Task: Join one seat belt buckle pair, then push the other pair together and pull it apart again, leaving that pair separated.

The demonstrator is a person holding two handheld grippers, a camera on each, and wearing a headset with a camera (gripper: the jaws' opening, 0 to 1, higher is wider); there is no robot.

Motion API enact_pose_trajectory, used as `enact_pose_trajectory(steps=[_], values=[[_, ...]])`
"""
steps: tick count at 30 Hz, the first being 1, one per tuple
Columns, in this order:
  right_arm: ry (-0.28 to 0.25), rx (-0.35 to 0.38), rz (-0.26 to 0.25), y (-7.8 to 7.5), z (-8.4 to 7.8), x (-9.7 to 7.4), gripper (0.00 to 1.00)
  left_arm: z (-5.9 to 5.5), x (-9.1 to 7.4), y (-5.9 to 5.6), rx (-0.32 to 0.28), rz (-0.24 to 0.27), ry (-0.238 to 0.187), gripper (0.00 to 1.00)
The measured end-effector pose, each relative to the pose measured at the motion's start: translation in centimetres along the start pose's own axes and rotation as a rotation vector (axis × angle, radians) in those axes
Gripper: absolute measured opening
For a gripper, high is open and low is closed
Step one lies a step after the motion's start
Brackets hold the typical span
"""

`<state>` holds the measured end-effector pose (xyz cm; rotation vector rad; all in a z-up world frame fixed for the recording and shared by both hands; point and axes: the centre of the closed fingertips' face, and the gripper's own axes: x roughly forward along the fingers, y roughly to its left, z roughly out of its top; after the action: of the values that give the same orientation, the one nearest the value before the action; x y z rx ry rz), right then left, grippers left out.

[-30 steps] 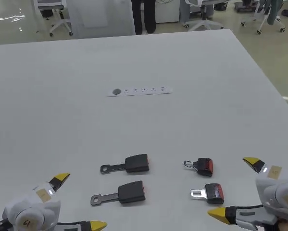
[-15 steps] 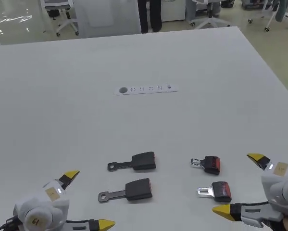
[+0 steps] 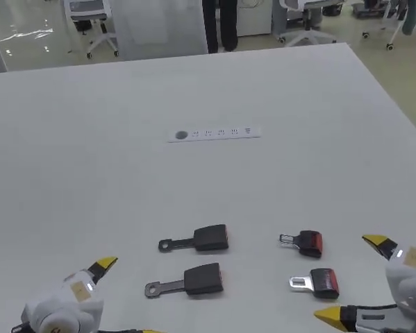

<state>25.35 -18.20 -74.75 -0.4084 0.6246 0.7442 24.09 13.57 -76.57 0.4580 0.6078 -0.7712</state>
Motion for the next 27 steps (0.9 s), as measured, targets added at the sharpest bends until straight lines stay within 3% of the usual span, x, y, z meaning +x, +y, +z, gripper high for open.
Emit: enact_pose_trajectory(steps=[10,20,23,27], values=[[0.041,0.010,0.021,0.4,-0.4,0.0,0.93,0.4,0.1,0.1,-0.014,-0.002,-0.004,0.97],[0.052,-0.009,0.020,0.3,-0.6,-0.1,0.96,-0.1,0.6,0.1,-0.008,-0.011,0.030,0.96],[0.071,-0.040,0.024,0.4,-1.0,-0.2,0.97,-0.2,0.7,0.1,-0.007,-0.016,0.036,0.95],[0.094,-0.028,0.018,0.3,-1.4,-0.3,0.96,0.0,0.8,0.0,-0.002,-0.022,0.040,0.93]])
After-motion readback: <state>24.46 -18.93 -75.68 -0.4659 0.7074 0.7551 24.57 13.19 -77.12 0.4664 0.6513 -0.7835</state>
